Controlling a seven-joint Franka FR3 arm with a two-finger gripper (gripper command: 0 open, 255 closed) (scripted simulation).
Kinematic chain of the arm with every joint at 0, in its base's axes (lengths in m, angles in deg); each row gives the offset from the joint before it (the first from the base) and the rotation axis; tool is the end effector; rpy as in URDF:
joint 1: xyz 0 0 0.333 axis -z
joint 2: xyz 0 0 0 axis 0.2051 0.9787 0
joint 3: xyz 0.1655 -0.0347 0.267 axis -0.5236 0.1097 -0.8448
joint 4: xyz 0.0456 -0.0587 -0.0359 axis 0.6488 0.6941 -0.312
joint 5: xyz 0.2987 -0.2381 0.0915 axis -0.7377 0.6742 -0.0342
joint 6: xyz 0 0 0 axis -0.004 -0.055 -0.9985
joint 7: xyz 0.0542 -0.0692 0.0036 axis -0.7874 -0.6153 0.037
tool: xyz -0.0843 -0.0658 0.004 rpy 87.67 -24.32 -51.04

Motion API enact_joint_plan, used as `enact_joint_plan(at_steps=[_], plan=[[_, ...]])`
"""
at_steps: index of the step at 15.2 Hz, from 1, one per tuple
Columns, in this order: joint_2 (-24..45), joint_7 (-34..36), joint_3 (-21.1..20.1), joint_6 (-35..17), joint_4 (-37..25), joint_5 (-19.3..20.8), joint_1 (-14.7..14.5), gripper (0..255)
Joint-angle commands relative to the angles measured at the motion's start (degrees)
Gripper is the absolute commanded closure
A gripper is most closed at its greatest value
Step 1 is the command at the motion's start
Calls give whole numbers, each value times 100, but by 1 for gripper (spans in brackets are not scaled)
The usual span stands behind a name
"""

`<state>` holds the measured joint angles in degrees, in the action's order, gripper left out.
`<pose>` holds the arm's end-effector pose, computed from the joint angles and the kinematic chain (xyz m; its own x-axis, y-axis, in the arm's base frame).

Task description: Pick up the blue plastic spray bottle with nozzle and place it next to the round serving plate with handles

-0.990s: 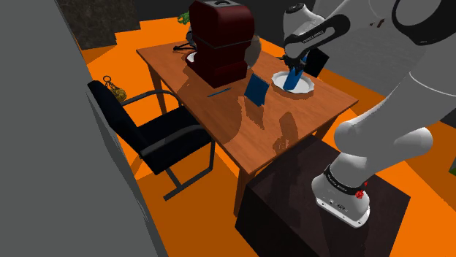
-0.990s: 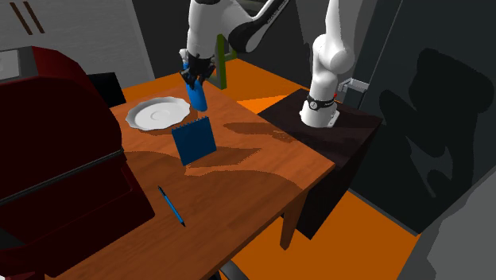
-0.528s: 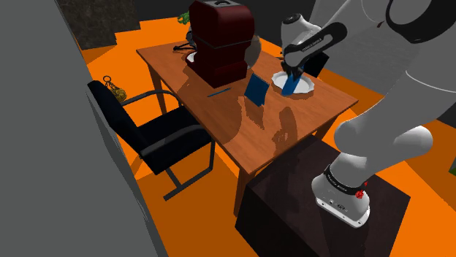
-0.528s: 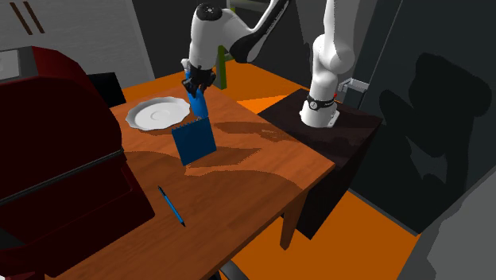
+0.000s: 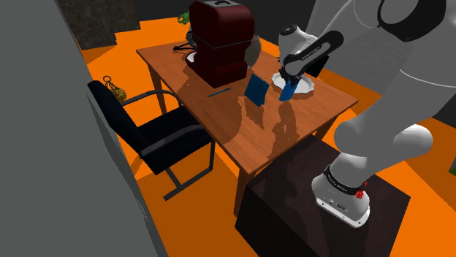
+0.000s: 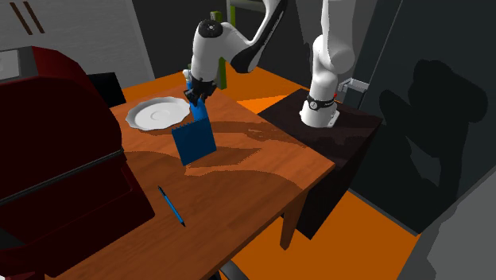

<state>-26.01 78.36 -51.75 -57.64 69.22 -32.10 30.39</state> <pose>0.4780 -0.2394 0.3167 -0.0805 -0.8890 0.4508 -0.9959 0.0905 0.0005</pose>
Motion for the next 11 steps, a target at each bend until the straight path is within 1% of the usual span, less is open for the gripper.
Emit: enact_joint_plan(at_steps=[1, 7, 8, 11], plan=[[48, 74, 8, -47, 18, 67, -6, 255], [48, 74, 7, -47, 18, 67, -4, 255], [59, 79, 9, -49, 13, 74, -5, 0], [50, 81, 7, -50, 23, 73, -6, 0]])
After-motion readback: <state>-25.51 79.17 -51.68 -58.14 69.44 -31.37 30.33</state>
